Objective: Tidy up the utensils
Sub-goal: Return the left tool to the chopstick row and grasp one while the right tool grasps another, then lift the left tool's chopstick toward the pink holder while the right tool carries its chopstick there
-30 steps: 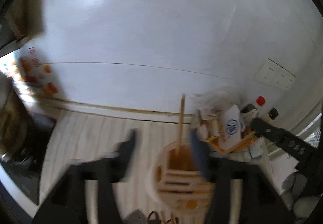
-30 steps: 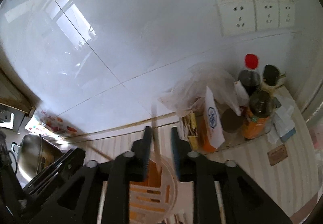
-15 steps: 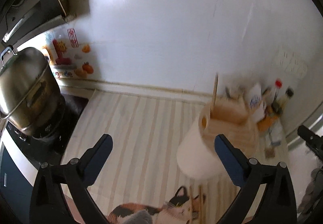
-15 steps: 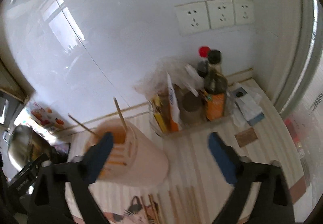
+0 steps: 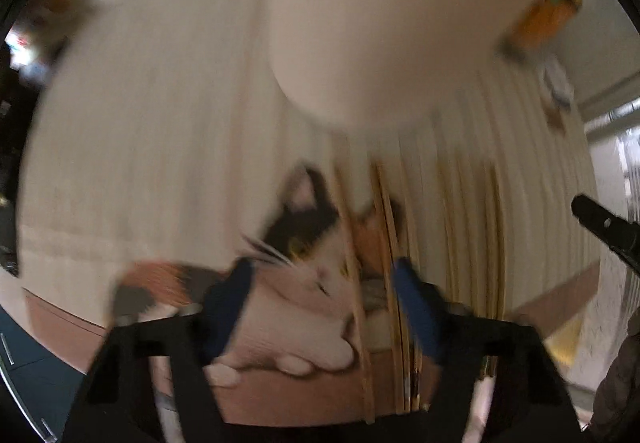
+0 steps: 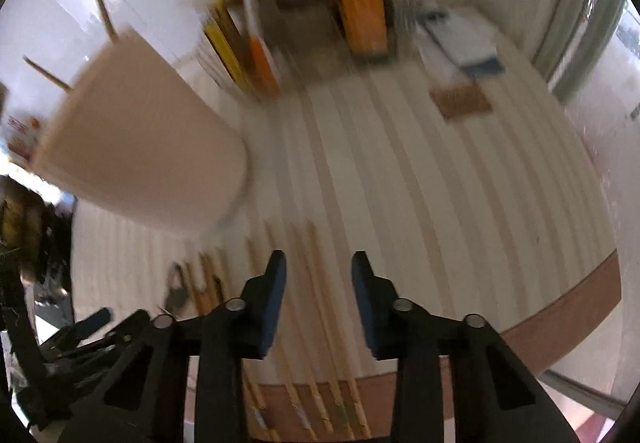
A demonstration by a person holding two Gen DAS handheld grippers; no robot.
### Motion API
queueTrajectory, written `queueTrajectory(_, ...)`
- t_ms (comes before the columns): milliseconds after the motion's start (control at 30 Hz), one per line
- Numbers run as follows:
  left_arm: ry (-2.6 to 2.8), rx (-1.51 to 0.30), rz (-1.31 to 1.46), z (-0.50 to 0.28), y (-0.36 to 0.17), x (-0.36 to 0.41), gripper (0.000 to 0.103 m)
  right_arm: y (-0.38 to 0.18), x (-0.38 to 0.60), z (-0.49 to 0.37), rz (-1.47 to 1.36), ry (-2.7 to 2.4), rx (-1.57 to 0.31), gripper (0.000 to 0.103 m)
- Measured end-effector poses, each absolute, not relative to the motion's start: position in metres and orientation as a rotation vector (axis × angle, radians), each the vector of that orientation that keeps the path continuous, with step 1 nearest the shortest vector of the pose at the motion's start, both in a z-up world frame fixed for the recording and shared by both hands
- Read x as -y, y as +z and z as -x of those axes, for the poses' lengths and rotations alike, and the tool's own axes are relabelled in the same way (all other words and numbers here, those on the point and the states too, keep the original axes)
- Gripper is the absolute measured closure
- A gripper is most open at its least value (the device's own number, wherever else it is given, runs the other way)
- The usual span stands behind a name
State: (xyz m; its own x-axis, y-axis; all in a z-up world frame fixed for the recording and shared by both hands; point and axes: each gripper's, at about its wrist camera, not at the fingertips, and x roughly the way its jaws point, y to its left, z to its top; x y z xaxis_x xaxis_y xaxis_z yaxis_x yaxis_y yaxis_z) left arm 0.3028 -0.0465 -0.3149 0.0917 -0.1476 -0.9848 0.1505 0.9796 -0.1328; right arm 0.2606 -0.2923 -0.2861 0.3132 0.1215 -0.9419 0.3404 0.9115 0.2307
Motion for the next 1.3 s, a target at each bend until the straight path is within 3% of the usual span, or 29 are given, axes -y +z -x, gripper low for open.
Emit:
queueTrajectory(200, -0.248, -1.528, -0.091, -0.290, -0.350, 0.071, 0.062, -0.323, 0.288, -0.251, -0.402, -0.127, -1.354, 0.069)
queueTrajectory(300, -0.227, -1.489, -0.196, -0.286, -0.348, 0.079, 0.093, -0.338, 0.283, -0.248, -0.373, -0.115, -1.393, 0.069)
queueTrajectory(367, -0.218, -1.488, -0.191, -0.286, -0.347, 0.076, 0.098, -0.347, 0.279, -0.248, -0.365, -0.105, -1.417, 0.069)
queueTrajectory(500, -0.186, -1.494, -0.170, -0.285, -0.346, 0.064, 0.099, -0.367, 0.269, -0.247, -0.314, -0.093, -1.485, 0.072)
queueTrajectory(633, -0.167, -1.509, -0.134, -0.286, -0.344, 0.049, 0.099, -0.375, 0.264, -0.243, -0.235, -0.114, -1.510, 0.096)
queueTrajectory(867, -0.137, -1.565, 0.014, -0.290, -0.345, 0.026, 0.097, -0.378, 0.282, -0.229, -0.248, -0.154, -1.551, 0.096)
queueTrajectory(1300, -0.140, -1.551, -0.126, -0.290, -0.350, 0.067, 0.094, -0.378, 0.283, -0.242, -0.243, -0.165, -1.590, 0.096)
